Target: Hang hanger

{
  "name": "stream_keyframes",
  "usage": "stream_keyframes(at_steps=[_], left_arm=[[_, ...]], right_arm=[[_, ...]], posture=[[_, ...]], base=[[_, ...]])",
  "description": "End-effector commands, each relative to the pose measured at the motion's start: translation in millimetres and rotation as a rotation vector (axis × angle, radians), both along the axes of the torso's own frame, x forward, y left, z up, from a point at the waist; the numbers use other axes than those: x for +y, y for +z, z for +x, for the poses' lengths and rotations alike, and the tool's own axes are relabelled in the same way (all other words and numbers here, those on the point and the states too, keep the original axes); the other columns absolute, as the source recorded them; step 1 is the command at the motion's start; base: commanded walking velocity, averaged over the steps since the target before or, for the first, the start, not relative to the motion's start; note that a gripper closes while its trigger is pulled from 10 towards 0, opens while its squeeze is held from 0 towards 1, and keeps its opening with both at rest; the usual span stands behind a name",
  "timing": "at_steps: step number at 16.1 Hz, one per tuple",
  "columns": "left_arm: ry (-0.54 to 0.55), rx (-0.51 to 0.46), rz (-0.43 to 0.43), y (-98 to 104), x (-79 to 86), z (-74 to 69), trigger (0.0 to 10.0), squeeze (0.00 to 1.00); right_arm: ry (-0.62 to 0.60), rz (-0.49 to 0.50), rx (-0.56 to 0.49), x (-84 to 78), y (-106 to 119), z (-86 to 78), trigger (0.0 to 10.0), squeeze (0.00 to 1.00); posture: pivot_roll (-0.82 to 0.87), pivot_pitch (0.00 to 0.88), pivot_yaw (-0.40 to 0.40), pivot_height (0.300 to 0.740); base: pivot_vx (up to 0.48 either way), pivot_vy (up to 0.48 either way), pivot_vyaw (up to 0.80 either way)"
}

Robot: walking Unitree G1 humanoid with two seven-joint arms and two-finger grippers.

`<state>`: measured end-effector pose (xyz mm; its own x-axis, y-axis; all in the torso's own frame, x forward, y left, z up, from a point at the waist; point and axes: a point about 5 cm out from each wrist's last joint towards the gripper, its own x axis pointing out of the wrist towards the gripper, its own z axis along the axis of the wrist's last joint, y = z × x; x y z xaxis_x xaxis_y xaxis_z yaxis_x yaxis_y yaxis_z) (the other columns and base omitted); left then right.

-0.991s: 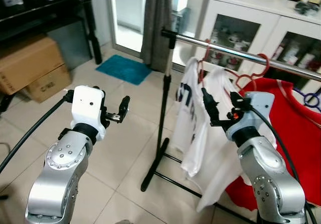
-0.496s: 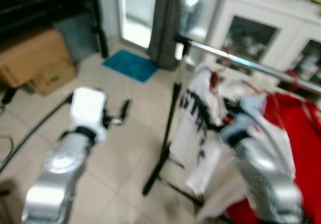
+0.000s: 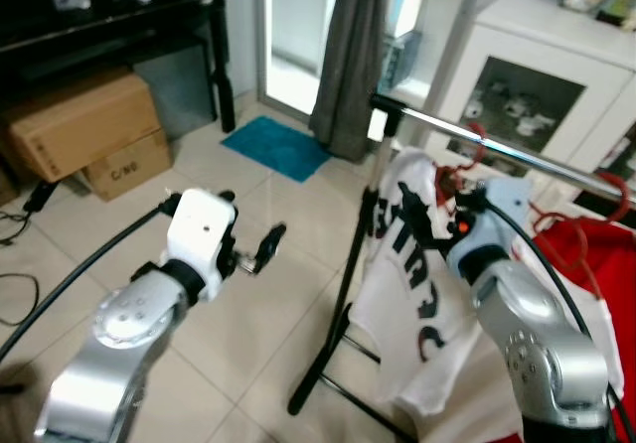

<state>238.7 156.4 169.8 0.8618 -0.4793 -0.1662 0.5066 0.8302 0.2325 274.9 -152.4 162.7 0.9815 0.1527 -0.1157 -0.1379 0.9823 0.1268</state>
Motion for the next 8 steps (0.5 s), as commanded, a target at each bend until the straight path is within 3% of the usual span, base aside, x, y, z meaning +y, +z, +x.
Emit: stream_keyframes(at_steps=[1, 5, 8], left_arm=[[-0.089, 0.028, -0.005, -3, -5.9, -3.4, 10.0, 0.00], [-0.284, 0.117, 0.013, -6, -2.5, -14.5, 10.0, 0.00], [-0.409, 0.165, 0.015, -6, -4.6, -22.9, 10.0, 0.00]], right_arm=[[-0.040, -0.044, 0.015, -7.9, 3, 2.0, 10.0, 0.00], [-0.126, -0.120, 0.073, -19.0, 9, 12.4, 10.0, 0.00], [-0.139, -0.186, 0.111, -29.6, 11, 30.8, 10.0, 0.00]], posture=[[-0.01, 0.000, -0.073, 0.740], [-0.02, 0.000, -0.082, 0.740], [-0.02, 0.000, -0.090, 0.740]], base=[[0.000, 0.000, 0.00], [0.000, 0.000, 0.00], [0.000, 0.000, 0.00]])
